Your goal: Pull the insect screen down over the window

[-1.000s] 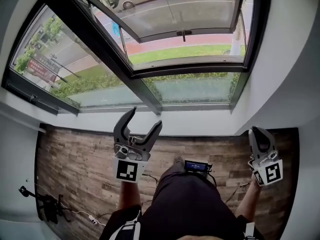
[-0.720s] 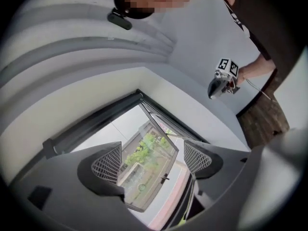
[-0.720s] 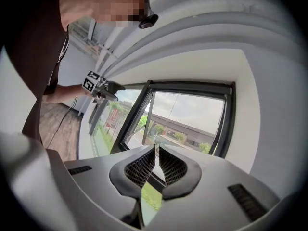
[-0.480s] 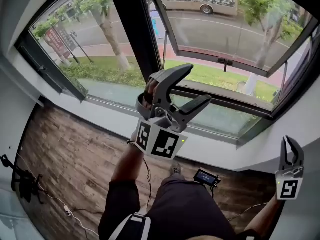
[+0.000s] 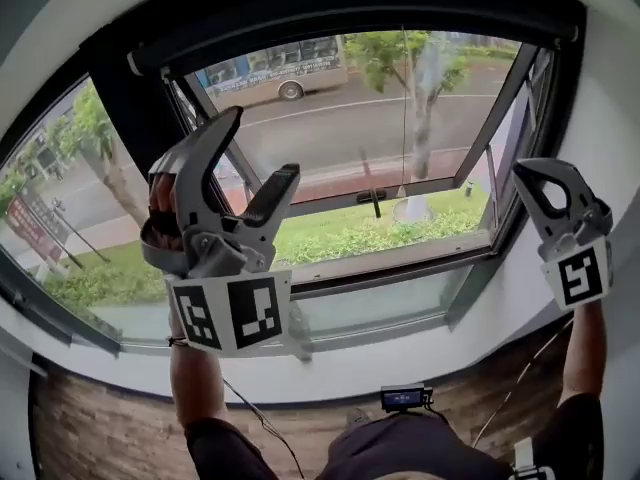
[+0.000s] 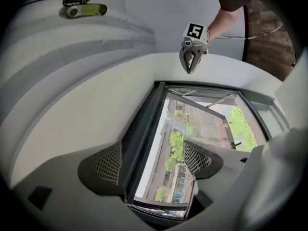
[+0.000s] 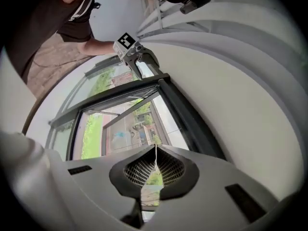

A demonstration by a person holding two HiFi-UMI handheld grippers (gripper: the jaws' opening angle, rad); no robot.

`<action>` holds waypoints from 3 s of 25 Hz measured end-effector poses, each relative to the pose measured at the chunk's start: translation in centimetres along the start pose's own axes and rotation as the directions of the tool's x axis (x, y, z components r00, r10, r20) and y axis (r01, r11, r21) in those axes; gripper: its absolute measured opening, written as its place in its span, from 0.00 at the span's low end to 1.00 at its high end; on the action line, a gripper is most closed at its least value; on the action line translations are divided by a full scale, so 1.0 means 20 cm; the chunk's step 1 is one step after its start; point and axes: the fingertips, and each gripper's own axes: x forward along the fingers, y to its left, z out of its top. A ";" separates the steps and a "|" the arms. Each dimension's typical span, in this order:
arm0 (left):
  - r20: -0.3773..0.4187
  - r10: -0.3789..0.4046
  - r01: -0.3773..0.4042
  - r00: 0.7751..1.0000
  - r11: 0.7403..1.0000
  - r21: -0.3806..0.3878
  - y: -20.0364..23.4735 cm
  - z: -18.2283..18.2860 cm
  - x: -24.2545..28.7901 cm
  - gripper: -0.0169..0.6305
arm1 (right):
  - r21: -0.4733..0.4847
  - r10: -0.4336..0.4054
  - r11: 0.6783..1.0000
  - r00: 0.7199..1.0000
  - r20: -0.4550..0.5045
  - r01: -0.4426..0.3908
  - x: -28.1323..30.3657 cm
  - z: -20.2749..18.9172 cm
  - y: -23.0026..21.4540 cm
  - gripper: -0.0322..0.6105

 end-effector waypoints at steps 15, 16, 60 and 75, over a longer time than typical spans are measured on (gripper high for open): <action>-0.191 -0.110 0.124 0.975 0.990 0.063 0.13 -0.11 0.78 0.46 | -0.242 0.019 0.970 1.000 -0.017 -0.022 0.68 -0.02 -0.53 0.06; -0.206 -0.115 0.133 0.972 0.988 0.075 0.10 -0.12 0.81 0.46 | -0.245 0.024 0.969 1.000 -0.015 -0.027 0.71 -0.04 -0.53 0.06; -0.383 -0.109 0.182 0.917 0.970 0.161 0.10 -0.30 1.03 0.07 | -0.257 0.076 0.963 0.996 -0.044 -0.085 0.97 -0.14 -0.69 0.13; -0.423 -0.107 0.184 0.900 0.972 0.146 0.09 -0.36 0.97 0.06 | -0.349 0.013 0.934 0.982 -0.189 -0.080 0.97 -0.32 -0.72 0.09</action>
